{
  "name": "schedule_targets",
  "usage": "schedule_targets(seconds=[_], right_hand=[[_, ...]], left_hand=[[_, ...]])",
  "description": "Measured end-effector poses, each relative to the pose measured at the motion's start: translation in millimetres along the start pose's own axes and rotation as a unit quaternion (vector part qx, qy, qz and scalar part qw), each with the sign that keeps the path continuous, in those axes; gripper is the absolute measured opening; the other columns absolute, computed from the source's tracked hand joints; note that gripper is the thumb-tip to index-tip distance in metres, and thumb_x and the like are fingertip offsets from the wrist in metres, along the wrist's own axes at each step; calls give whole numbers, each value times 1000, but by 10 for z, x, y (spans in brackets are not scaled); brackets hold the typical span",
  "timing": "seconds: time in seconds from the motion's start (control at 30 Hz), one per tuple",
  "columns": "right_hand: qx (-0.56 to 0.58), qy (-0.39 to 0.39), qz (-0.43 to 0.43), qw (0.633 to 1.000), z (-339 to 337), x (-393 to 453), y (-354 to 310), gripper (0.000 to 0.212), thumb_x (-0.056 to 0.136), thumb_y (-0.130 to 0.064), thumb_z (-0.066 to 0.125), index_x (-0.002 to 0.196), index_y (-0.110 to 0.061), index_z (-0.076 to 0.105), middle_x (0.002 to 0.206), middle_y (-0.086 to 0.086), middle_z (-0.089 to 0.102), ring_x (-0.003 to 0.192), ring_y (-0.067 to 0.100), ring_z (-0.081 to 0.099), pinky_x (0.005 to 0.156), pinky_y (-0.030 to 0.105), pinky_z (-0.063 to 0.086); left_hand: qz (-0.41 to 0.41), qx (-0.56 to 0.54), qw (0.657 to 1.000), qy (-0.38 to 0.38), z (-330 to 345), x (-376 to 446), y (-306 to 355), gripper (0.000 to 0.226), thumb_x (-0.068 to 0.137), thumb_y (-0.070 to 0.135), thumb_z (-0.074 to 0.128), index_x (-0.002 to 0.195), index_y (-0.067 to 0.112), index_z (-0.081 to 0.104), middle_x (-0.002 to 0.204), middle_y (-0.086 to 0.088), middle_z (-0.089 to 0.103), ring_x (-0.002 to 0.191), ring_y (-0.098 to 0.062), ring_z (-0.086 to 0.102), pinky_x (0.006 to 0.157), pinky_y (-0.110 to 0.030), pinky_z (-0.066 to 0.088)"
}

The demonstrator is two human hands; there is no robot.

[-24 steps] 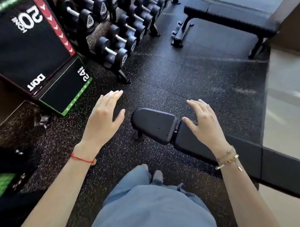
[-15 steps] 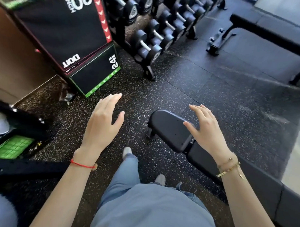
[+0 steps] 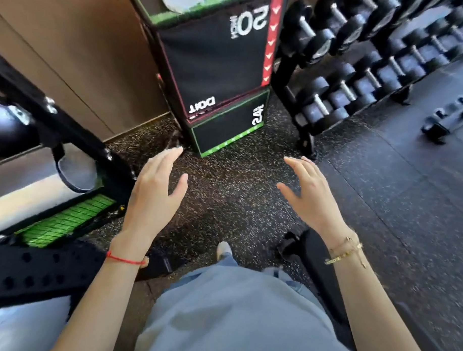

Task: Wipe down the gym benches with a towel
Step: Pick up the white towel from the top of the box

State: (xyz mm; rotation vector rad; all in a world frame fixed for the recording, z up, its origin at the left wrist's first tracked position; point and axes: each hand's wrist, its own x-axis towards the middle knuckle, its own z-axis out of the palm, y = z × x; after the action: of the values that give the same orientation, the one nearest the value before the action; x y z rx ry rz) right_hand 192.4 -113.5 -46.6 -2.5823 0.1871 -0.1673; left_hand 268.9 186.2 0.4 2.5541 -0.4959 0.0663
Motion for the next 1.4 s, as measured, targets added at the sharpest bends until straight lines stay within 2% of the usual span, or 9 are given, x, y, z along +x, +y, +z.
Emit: schedule_targets(seconds=[0.13, 0.3, 0.47, 0.77, 0.9, 1.0, 1.07, 1.27, 1.4], right_hand=[[15, -16, -20, 1000, 250, 755, -280, 57, 95, -30, 64, 146, -9, 45, 145, 7, 51, 143, 28, 36, 118, 50, 30], [21, -35, -42, 998, 453, 1616, -431, 57, 94, -27, 66, 145, -8, 47, 145, 8, 52, 143, 28, 36, 120, 46, 27], [24, -54, -59, 996, 637, 2594, -377, 57, 94, -26, 68, 143, -7, 48, 144, 10, 53, 142, 30, 36, 119, 42, 27], [16, -81, -110, 991, 651, 4805, -159, 56, 96, -29, 63, 146, -12, 45, 147, 3, 49, 146, 24, 31, 120, 45, 28], [29, -84, -141, 986, 649, 5825, -174, 56, 96, -28, 64, 146, -12, 46, 148, 3, 48, 145, 23, 31, 120, 45, 27], [34, -93, -162, 982, 737, 6499, -210, 57, 96, -31, 64, 147, -12, 45, 150, 5, 46, 146, 25, 31, 120, 45, 28], [33, -99, -176, 979, 829, 6899, -255, 57, 96, -31, 64, 146, -11, 45, 150, 7, 44, 145, 28, 32, 119, 46, 29], [9, -124, -199, 972, 1217, 7850, -467, 59, 95, -32, 65, 146, -10, 44, 155, 15, 36, 147, 36, 26, 119, 48, 26], [-20, -151, -187, 971, 1521, 8272, -649, 66, 93, -40, 66, 148, -13, 42, 157, 16, 31, 147, 38, 22, 119, 52, 22]], left_hand=[[-23, 19, 999, 21, -178, 573, -409, 49, 97, 25, 55, 145, 18, 44, 146, 0, 48, 137, -13, 41, 116, -25, 29], [-47, 26, 998, 43, -234, 1224, -745, 48, 97, 23, 56, 144, 18, 45, 144, 1, 50, 136, -12, 40, 114, -23, 28], [-78, 20, 995, 52, -121, 1985, -1008, 48, 98, 24, 56, 145, 19, 45, 144, 3, 49, 137, -7, 37, 109, -6, 16], [-107, 13, 990, 94, 75, 3931, -1283, 45, 97, 21, 56, 141, 17, 49, 140, 2, 53, 133, -10, 43, 111, -12, 23], [-118, 18, 986, 116, 59, 4837, -1370, 45, 97, 21, 56, 141, 17, 49, 141, 2, 52, 133, -8, 41, 108, -7, 19], [-116, 28, 985, 122, 80, 5411, -1501, 45, 97, 21, 55, 141, 14, 49, 139, -2, 54, 131, -13, 44, 111, -18, 27], [-121, 31, 985, 119, 103, 5720, -1605, 45, 96, 21, 56, 140, 12, 50, 138, -4, 55, 130, -17, 46, 112, -27, 33], [-134, 37, 986, 91, 301, 6281, -1939, 45, 95, 18, 56, 139, 9, 50, 136, -7, 56, 129, -22, 49, 111, -39, 39], [-128, 44, 989, 60, 399, 6487, -2136, 45, 95, 16, 57, 139, 8, 50, 136, -7, 56, 129, -21, 49, 112, -39, 39]])
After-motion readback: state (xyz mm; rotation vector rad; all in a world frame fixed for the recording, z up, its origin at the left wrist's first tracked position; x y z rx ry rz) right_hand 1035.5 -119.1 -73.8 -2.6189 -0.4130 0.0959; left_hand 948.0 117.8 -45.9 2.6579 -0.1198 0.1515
